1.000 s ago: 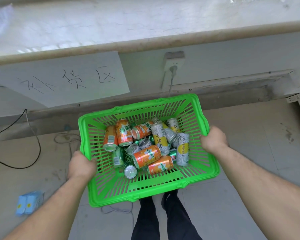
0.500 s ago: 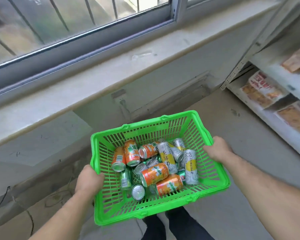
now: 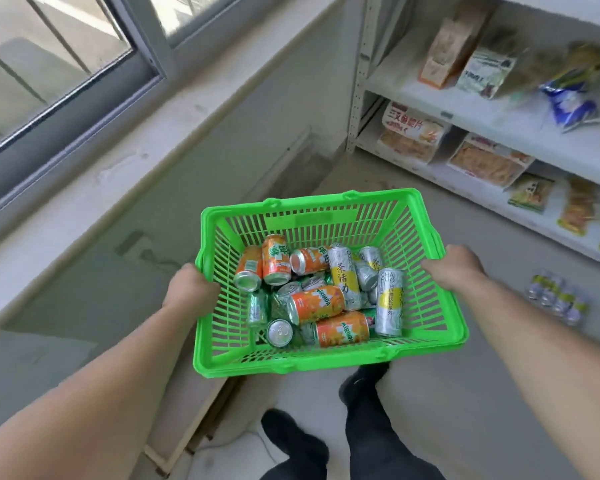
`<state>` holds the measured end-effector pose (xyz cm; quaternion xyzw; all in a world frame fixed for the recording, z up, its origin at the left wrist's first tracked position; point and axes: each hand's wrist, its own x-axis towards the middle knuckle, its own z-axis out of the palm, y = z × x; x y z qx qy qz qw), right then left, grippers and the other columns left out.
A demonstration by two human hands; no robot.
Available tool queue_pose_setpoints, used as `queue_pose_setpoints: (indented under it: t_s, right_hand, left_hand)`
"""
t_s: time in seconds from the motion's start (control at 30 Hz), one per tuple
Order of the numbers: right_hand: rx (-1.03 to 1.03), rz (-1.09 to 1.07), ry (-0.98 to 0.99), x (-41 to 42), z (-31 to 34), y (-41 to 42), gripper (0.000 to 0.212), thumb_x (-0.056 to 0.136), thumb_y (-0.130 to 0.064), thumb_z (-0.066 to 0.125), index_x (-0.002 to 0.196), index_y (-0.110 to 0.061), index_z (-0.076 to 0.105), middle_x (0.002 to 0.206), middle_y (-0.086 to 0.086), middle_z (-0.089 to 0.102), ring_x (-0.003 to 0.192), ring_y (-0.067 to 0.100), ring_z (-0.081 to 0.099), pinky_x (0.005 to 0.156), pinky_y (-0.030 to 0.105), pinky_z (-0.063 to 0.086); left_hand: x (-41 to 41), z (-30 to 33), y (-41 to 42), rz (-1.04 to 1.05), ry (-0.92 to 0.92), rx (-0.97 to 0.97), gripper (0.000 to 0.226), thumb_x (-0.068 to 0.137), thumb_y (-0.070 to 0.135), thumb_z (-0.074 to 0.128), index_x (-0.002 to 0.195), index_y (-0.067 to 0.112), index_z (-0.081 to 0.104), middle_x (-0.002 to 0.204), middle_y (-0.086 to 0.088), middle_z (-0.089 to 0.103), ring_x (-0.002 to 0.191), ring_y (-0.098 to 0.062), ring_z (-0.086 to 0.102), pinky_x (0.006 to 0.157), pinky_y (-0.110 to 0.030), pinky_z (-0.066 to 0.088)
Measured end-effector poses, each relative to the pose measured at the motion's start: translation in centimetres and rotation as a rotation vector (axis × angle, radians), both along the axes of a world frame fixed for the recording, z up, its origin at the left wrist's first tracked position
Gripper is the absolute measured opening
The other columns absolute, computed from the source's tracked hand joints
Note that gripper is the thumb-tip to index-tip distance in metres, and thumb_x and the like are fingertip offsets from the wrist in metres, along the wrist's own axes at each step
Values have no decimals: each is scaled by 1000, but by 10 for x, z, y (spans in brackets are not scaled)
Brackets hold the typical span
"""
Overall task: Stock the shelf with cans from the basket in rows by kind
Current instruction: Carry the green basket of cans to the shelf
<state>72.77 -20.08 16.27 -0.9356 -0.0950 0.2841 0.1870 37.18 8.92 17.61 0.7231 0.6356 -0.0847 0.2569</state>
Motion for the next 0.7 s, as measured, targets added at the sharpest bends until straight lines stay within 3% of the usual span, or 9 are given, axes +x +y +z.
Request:
queue_pose_setpoints:
  t_s: [0.23,0.47,0.7]
  right_hand:
    - [31,-161,32,101,4,-43,21,82,-26,76,82,-6,70,77,12,70,73,30,68,65,31,48]
    - [45,-306,18,172,11,-64,23,77,-28,77,80,-6,71,75,12,72,69,28,70,66,36,57]
    - [125,-459,-8,222,6,-42,21,75,-29,76,75,-8,70,73,12,73,69,30,71,64,37,55]
  left_hand:
    - [146,0,15,-146,13,3,22,77,22,67,91,8,59,84,-9,63,70,-25,61,61,-32,48]
    - [267,6,35,-276,8,30,25,78,23,70,92,6,59,80,-8,60,64,-19,56,53,-30,40]
    - [364,7,80,-391,-4,53,19,82,20,68,91,8,56,82,-10,61,70,-26,58,63,-32,43]
